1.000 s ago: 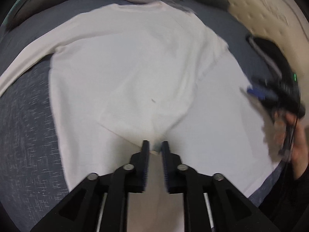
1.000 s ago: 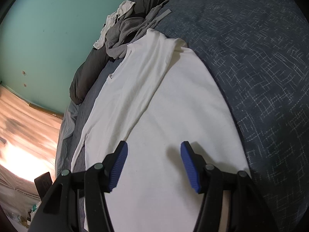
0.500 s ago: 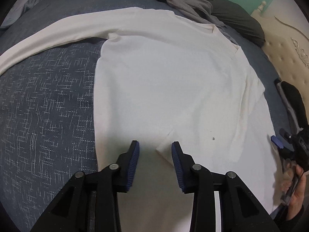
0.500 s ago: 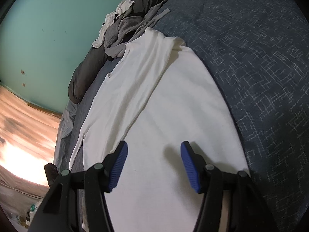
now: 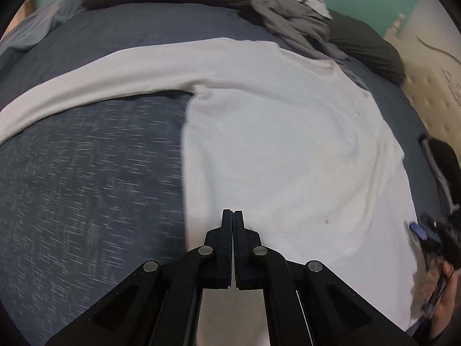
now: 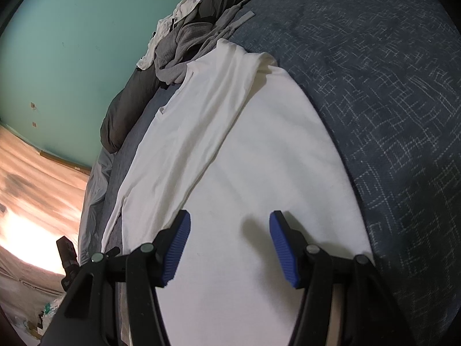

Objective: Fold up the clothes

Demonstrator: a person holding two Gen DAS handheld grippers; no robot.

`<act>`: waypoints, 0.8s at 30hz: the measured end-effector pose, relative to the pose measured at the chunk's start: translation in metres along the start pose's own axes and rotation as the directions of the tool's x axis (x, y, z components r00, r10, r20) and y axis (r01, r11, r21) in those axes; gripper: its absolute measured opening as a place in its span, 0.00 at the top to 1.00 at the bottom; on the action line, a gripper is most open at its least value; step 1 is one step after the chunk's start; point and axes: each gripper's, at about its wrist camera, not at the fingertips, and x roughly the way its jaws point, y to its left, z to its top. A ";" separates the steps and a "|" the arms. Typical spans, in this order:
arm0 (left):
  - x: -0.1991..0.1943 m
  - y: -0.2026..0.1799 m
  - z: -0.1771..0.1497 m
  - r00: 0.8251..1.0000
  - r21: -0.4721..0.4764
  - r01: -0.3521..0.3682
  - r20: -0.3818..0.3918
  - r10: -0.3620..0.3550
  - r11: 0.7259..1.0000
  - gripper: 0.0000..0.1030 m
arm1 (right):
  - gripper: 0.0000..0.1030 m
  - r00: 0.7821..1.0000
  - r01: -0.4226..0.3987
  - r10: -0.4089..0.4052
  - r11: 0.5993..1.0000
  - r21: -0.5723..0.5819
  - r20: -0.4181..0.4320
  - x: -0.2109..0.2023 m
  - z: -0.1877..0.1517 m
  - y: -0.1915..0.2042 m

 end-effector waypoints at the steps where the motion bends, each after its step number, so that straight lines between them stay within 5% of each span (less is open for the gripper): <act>1: 0.002 0.001 0.004 1.000 -0.011 -0.006 0.001 0.006 1.000 1.00 | 0.44 1.000 0.000 0.000 1.000 0.000 0.000 0.000 0.000 0.000; 8: 0.012 -0.001 0.002 0.996 -0.020 0.085 -0.035 -0.085 0.996 0.97 | 0.44 1.000 0.003 -0.003 1.000 -0.001 -0.004 0.002 0.001 0.000; 11: 0.019 -0.006 0.003 0.994 -0.032 0.102 -0.037 -0.103 0.994 0.69 | 0.44 1.000 0.003 -0.003 1.000 -0.003 -0.004 0.003 0.001 0.000; 12: 0.020 -0.008 0.003 0.993 -0.031 0.108 -0.039 -0.110 0.994 0.67 | 0.44 1.000 0.003 -0.003 1.000 -0.002 -0.004 0.003 0.001 0.000; 17: 0.029 -0.018 -0.003 0.993 0.011 0.104 -0.064 -0.103 0.995 0.68 | 0.44 1.000 0.004 -0.004 1.000 -0.001 -0.006 0.003 0.001 -0.001; 20: 0.032 -0.022 -0.007 0.994 0.029 0.090 -0.067 -0.088 0.996 0.97 | 0.44 1.000 0.002 -0.002 1.000 0.001 -0.005 0.003 0.002 -0.001; 24: 0.021 -0.025 -0.013 0.997 0.069 0.068 -0.049 -0.065 0.995 0.98 | 0.44 1.000 0.002 -0.002 1.000 0.003 -0.005 0.002 0.002 -0.002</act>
